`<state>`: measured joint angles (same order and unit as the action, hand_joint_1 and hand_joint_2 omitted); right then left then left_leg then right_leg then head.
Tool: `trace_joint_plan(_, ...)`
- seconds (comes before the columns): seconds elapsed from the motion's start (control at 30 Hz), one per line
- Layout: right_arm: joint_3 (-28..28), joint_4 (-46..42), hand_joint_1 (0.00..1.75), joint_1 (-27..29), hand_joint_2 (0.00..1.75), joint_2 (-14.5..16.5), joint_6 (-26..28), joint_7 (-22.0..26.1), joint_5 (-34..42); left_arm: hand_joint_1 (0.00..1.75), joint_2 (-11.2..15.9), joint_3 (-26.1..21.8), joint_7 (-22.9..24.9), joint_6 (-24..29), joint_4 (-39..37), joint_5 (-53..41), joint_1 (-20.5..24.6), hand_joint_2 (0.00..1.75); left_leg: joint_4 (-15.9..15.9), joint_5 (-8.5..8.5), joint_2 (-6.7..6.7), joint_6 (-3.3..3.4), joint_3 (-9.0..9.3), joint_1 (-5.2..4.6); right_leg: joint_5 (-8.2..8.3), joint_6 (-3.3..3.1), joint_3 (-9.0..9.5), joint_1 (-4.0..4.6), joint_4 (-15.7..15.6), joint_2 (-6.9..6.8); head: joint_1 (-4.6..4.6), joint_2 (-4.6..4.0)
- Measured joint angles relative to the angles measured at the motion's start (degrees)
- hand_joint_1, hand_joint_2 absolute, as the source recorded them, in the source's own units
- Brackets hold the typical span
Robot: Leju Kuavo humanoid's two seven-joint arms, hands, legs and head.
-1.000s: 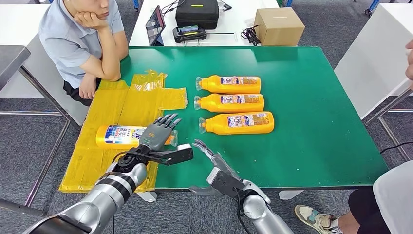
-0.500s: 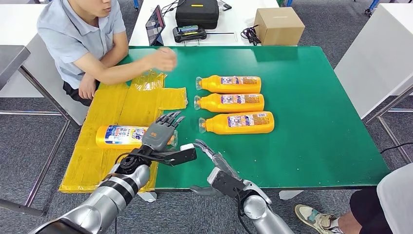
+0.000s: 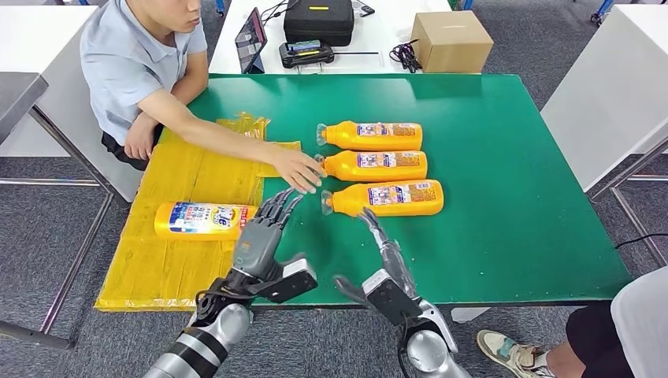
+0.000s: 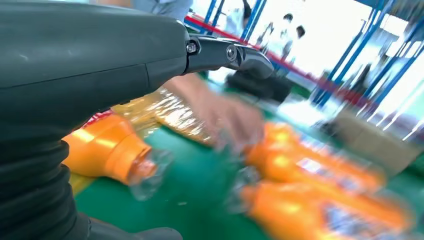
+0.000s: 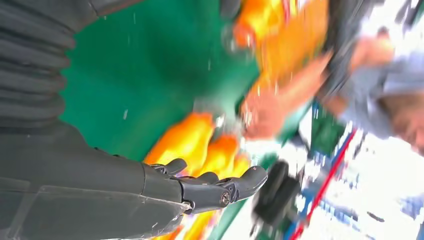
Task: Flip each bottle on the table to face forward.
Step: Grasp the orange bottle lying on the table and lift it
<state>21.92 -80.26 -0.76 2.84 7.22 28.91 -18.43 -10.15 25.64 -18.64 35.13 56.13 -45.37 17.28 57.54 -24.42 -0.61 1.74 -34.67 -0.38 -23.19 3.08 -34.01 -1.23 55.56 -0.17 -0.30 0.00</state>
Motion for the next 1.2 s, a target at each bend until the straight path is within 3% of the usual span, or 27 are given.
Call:
trace_joint_plan(0.2,-2.9,-3.4,0.0,2.6,0.0,0.2,9.8,-5.2,-2.1,0.0,-0.7,1.5,-13.5,0.6,11.4,21.6,-10.4,1.75,0.0,-0.06,0.01,0.0,0.0,-0.01,-0.01,0.0,-0.01,-0.01,0.0,0.01,0.01,0.0)
trace_joint_plan(0.33,-3.1,-4.6,0.0,3.7,1.75,-0.3,16.1,-7.8,-11.1,0.0,-0.6,3.4,-16.2,-0.4,17.6,30.8,-15.4,1.75,0.0,-0.1,0.01,0.03,0.01,-0.01,-0.02,-0.01,-0.02,-0.01,0.0,0.01,-0.01,0.0)
trace_joint_plan(0.57,-3.2,-4.8,0.0,4.9,1.75,-3.3,23.8,-11.8,-26.9,0.0,-0.3,4.3,-16.3,-2.4,24.1,35.3,-18.3,1.75,0.0,-0.1,0.03,0.05,0.04,-0.01,-0.01,0.0,0.01,-0.01,0.0,0.01,0.0,0.0)
trace_joint_plan(0.67,-3.8,-4.7,0.0,5.2,1.75,-4.1,29.5,-16.1,-39.2,0.0,-0.3,4.3,-16.3,-2.9,25.6,36.0,-18.7,1.75,0.0,-0.1,0.02,0.05,0.04,-0.01,-0.01,0.0,0.02,-0.01,0.0,0.01,0.0,0.0)
trace_joint_plan(0.77,-4.8,-4.4,0.0,5.4,1.75,-4.8,32.0,-20.1,-48.8,0.0,-0.3,4.3,-16.0,-3.2,26.4,36.4,-18.9,1.75,0.0,-0.1,0.02,0.05,0.04,-0.01,-0.01,0.0,0.01,-0.01,0.0,0.01,0.0,0.0)
trace_joint_plan(0.93,-5.6,-3.4,0.0,5.4,1.75,-5.9,31.7,-23.9,-55.8,0.0,-0.3,4.3,-16.0,-3.2,26.8,36.5,-19.0,1.75,0.0,-0.1,0.02,0.05,0.03,-0.01,-0.01,0.0,0.01,-0.01,0.0,0.01,-0.01,0.0)
trace_joint_plan(1.2,-4.3,-1.7,0.0,4.9,1.75,-7.9,28.2,-27.3,-58.0,0.0,-0.7,4.3,-15.4,-3.7,26.8,36.5,-19.0,1.75,0.0,-0.1,0.02,0.05,0.03,-0.01,-0.01,0.0,0.02,-0.01,0.0,0.01,-0.01,0.0)
